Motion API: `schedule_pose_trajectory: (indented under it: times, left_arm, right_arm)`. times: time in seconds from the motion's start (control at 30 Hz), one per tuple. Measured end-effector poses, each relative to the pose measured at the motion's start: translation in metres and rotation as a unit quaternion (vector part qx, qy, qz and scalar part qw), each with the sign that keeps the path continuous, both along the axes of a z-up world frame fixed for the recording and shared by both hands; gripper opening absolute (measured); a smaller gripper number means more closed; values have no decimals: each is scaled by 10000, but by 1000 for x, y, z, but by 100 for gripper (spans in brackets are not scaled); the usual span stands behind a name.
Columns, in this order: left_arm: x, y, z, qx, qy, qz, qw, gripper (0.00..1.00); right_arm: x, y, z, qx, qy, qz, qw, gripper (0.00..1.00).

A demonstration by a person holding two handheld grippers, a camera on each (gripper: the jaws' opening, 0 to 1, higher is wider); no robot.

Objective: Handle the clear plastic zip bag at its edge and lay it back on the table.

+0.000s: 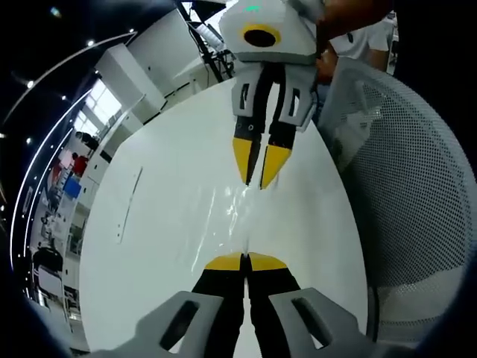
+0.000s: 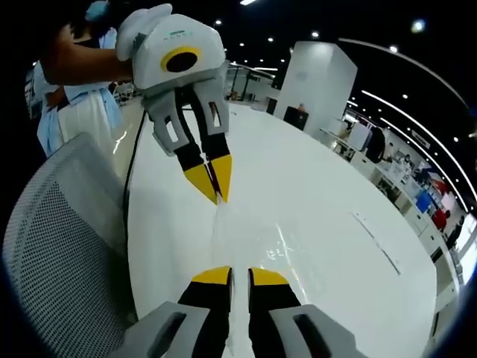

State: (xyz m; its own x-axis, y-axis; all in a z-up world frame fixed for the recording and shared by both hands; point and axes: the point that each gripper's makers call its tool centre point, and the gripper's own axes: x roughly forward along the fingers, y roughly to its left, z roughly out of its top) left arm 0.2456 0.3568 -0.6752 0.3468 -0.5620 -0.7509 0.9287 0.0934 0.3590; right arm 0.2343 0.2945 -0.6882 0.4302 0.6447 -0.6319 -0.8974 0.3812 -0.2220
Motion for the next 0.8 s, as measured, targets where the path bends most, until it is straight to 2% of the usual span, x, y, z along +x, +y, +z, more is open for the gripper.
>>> schedule_pose_trajectory:
  times: [0.03,0.23,0.4,0.57,0.8]
  left_arm:
    - [0,0,0,2,-4,2,10000,0]
    - [-2,-2,-1,-32,13,-11,10000,0]
    - [-2,-6,9,-393,-59,-15,9992,4]
    - [-4,-13,20,-499,-172,-106,9985,8]
    - [-14,-32,29,-595,-246,-335,9974,8]
  right_arm:
    - [0,0,0,-5,-27,11,10000,0]
    - [-1,0,2,-45,-106,63,9999,0]
    - [0,-1,3,-17,-110,38,9999,0]
    - [-1,0,3,-28,-70,28,10000,0]
    - [0,2,3,-23,-37,42,10000,0]
